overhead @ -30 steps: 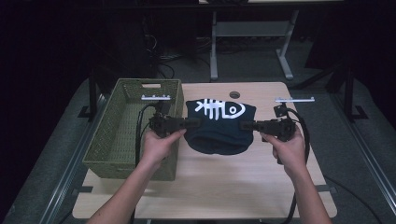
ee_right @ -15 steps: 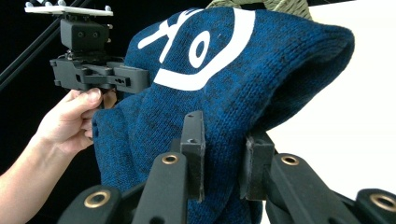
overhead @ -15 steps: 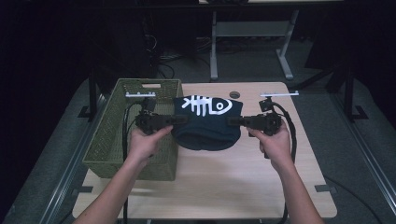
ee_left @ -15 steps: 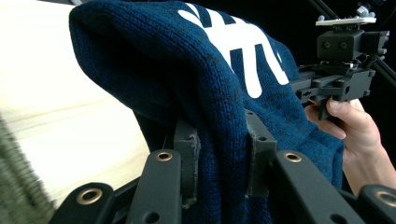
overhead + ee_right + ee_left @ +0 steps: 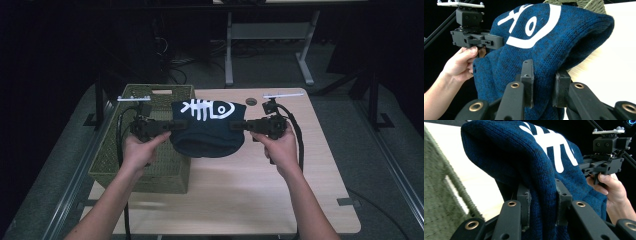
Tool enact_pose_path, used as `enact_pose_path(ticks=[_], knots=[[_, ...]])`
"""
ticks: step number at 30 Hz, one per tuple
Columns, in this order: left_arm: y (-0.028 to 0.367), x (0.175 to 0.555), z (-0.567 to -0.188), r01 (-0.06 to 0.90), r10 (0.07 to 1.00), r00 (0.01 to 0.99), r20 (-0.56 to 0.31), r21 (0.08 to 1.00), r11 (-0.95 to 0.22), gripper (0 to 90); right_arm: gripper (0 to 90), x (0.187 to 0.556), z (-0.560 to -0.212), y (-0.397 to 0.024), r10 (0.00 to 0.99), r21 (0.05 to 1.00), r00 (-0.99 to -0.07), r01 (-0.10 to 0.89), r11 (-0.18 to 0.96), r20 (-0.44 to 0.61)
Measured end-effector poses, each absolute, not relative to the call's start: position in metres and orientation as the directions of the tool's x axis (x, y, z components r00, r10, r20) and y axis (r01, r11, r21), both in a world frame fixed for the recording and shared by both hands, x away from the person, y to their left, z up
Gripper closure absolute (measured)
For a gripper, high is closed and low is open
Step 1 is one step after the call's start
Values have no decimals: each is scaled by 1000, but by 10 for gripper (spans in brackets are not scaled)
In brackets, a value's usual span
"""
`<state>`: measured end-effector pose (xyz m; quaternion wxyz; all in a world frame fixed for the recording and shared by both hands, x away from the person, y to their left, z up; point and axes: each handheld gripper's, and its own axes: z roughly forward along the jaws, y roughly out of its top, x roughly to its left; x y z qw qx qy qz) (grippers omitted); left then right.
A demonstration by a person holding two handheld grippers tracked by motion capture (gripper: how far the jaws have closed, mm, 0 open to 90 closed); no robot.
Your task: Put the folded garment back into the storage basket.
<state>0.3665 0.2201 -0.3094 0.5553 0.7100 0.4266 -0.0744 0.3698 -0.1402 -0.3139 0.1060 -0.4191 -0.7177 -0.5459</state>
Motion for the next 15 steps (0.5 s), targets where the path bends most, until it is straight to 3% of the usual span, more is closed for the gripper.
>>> enact_pose_path(ticks=[15], knots=[[256,367,-308,699,557,592,-582,715,5,719,747,382,-311,-100,467,700,-652,708,93,598]])
